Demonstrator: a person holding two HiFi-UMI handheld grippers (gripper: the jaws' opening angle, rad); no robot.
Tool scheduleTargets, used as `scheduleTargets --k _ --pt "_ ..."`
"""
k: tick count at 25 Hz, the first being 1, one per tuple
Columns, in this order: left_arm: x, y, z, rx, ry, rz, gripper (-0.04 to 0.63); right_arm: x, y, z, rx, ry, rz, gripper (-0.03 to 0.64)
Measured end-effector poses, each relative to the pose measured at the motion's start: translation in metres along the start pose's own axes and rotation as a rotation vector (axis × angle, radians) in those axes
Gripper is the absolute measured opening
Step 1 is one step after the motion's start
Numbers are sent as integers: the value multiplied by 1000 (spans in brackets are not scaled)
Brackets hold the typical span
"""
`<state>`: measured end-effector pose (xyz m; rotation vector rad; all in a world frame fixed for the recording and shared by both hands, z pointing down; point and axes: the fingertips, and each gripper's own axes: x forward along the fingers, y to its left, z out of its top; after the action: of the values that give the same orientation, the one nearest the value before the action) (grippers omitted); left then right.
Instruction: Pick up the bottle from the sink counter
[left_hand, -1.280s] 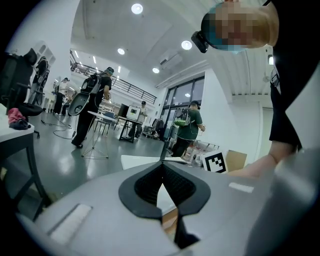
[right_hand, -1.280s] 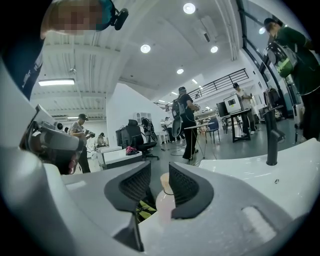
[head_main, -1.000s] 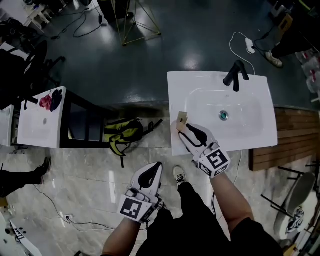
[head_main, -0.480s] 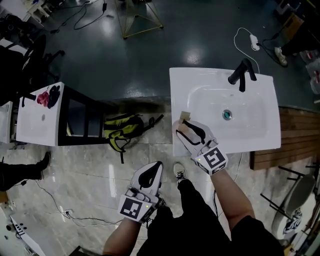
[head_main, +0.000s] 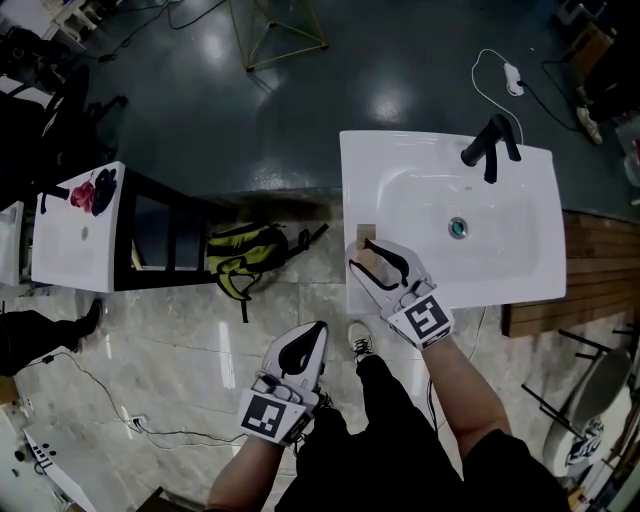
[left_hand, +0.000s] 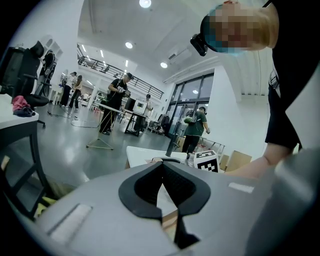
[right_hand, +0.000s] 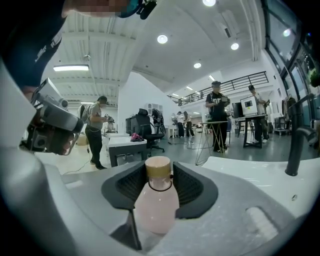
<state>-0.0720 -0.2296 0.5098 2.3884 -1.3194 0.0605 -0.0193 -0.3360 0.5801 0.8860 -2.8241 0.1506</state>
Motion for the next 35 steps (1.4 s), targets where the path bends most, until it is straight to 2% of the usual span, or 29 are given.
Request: scheduleTargets --k 13,22,26,35 --pt "7 4 -14 -23 27 -1 3 2 2 -1 -71 -16 19 167" --pt "11 5 -19 -32 40 -1 3 3 3 -1 -55 -54 27 153" --pt "10 7 -23 -31 47 1 3 5 3 -2 -91 -53 34 144" --pt "7 8 -26 -39 47 3 3 6 3 -2 -85 -42 25 139"
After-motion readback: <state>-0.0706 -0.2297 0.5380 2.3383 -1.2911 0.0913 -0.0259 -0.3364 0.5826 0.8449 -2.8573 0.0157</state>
